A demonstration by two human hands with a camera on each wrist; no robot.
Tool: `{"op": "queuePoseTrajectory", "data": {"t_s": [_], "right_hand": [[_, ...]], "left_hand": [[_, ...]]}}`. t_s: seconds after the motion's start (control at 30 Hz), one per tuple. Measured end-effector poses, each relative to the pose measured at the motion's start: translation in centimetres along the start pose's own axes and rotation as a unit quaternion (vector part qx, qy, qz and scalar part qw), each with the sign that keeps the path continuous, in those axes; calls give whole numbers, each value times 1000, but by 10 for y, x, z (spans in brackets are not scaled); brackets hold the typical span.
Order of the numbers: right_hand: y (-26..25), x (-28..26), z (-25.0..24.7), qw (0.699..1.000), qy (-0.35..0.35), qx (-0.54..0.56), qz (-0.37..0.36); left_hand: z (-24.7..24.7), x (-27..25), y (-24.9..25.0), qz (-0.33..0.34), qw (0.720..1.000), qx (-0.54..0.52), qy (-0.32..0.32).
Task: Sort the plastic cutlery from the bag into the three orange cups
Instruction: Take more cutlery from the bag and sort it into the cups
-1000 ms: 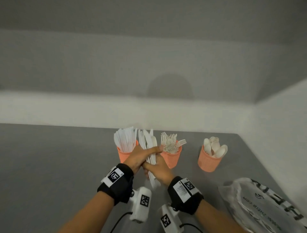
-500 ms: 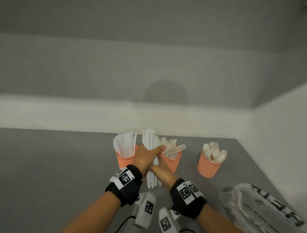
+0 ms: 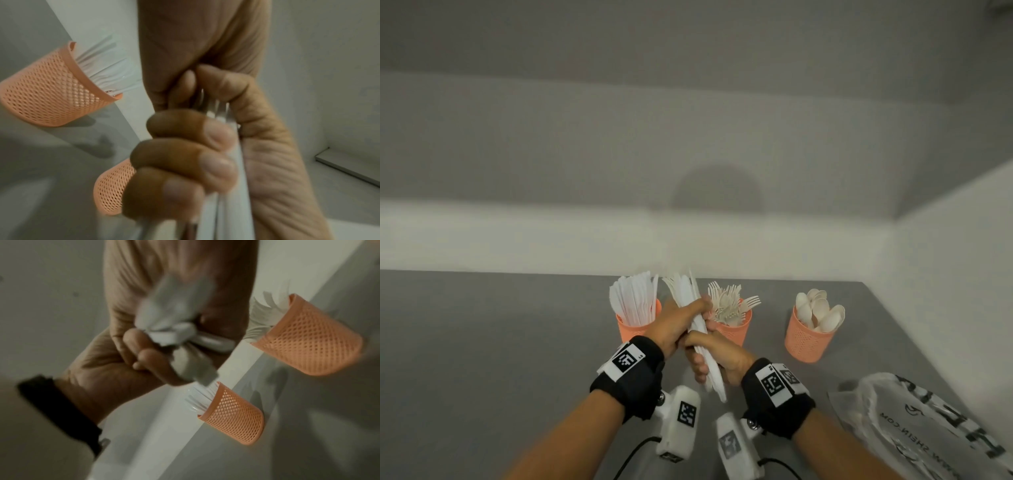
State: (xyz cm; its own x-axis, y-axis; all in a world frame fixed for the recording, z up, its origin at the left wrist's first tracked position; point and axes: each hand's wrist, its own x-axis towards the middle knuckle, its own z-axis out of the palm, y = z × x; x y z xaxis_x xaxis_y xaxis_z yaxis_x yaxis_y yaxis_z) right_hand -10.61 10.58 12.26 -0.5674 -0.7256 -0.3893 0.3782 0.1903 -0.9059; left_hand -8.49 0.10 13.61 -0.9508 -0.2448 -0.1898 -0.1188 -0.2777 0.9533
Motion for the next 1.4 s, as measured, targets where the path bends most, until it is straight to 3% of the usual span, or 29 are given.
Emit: {"op": "queuePoseTrajectory", "data": {"t_s": [0.27,0.43,0.5,0.6,0.7,0.8,1.07,1.27,1.4], "right_hand": [[0,-8,-11,992,-99,74,-6],[0,-8,-6,993,-68,88,-27],[3,-4,-8,996,3,73,-49],[10,6,-18,986,112,75,-94],[15,13,-29,977,167,64,-117],[18,12,-32,979,155,13,-129],[27,9,-33,980,102,-34,-166],[30,11,-37,978,135,32,-156],[33,11,-45,979,158,44,-124]], "left_hand": [[-2,-2,5,-10,993,51,-104],[3,-3,9,-6,992,64,-109],[3,-2,8,2,993,76,-94],[1,1,4,18,994,111,-12],[2,2,-5,33,982,180,42],[7,1,-15,31,970,237,49],[10,8,-23,26,962,248,109],[13,8,-18,21,977,169,130],[13,7,-7,57,979,32,193]]}}
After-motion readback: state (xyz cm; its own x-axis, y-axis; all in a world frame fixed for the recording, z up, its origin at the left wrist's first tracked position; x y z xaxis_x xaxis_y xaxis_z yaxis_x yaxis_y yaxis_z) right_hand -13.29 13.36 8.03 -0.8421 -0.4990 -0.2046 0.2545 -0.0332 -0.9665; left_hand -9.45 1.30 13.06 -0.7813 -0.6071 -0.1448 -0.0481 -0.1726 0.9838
